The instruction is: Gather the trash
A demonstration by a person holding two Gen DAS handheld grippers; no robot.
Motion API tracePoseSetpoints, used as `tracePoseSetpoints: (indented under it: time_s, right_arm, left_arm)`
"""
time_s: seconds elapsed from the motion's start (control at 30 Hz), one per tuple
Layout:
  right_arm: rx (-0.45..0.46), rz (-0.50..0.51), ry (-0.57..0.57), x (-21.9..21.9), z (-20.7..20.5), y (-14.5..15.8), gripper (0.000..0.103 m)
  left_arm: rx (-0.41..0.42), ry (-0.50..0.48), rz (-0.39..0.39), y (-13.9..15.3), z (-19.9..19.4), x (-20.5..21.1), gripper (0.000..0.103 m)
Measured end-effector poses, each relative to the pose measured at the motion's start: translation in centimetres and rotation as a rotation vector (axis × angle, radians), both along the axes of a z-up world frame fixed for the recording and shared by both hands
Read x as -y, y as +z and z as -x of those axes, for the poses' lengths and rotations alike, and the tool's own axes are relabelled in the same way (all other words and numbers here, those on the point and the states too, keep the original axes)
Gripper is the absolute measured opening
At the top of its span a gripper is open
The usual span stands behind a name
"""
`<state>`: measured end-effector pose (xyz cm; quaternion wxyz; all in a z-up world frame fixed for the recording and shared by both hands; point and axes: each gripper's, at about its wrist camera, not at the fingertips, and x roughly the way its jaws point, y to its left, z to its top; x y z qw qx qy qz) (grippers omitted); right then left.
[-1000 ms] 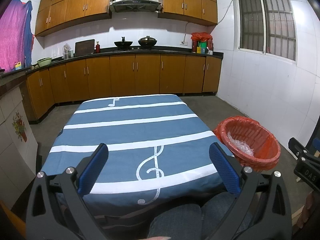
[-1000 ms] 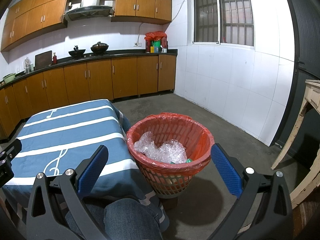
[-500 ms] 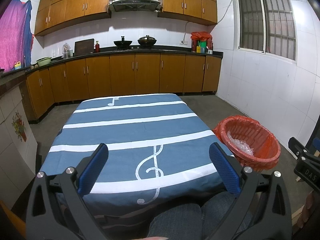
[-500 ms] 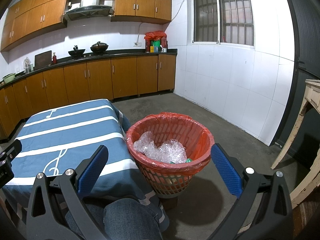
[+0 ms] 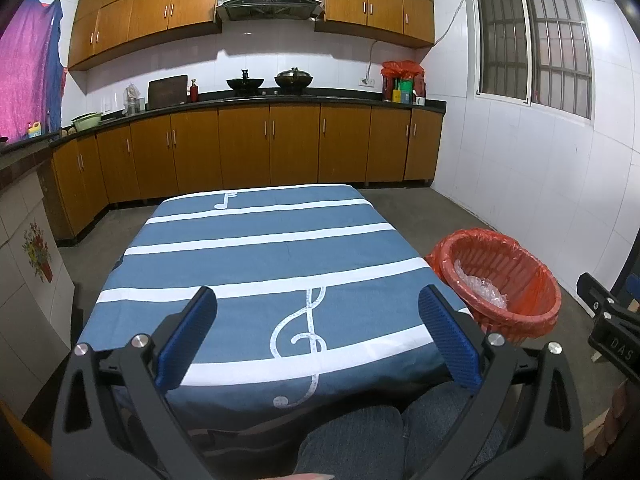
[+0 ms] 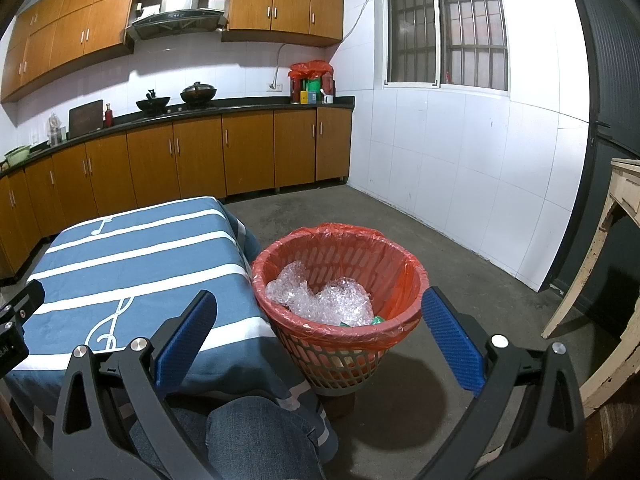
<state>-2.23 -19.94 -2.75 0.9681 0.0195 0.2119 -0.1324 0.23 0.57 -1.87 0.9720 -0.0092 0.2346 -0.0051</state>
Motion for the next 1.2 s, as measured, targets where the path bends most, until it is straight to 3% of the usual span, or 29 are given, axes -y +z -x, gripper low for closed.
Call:
tracePoseSetpoints:
  time_s: [1.2]
  right_arm:
    - [-0.003, -0.002, 0.0, 0.06, -0.03, 0.0, 0.101]
  left_arm:
    - [-0.006, -0.005, -0.01, -0.52, -0.26, 0.13, 0.099]
